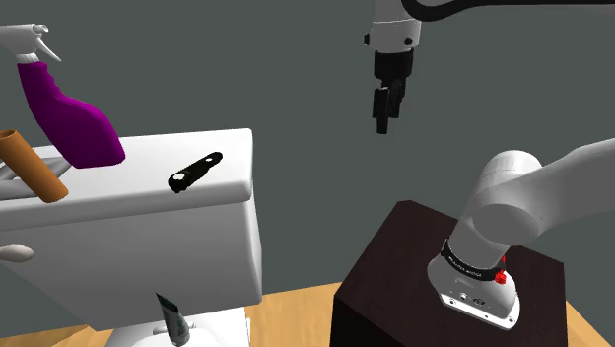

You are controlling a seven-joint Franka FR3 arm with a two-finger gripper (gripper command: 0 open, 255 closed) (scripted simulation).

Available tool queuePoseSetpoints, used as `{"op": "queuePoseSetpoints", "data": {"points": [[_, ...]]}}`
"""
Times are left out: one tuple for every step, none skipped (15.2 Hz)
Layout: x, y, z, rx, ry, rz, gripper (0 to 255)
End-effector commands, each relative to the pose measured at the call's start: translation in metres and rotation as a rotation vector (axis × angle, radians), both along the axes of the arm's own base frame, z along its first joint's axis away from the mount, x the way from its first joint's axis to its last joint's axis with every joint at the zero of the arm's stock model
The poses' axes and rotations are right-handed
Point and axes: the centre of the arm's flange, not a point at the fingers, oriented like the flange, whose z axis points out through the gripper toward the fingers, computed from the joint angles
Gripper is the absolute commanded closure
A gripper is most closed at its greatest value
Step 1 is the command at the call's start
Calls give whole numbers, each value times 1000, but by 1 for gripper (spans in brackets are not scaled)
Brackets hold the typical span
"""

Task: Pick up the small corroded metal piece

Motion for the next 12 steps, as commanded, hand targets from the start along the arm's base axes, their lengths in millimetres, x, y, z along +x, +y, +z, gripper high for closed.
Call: {"op": "queuePoseSetpoints", "data": {"points": [[0,0,0,0,0,0,0],[-1,12,1,2,2,-37,0],[-1,24,1,4,4,-74,0],[0,37,2,6,6,-111,0],[0,49,3,8,8,-148,0],[1,61,4,10,10,-185,0],[3,73,5,12,12,-222,0],[5,85,5,14,14,-259,0],[8,97,6,16,16,-296,0],[11,109,7,18,18,-333,0],[14,121,8,20,20,-370,0],[18,133,9,22,22,-407,0]]}}
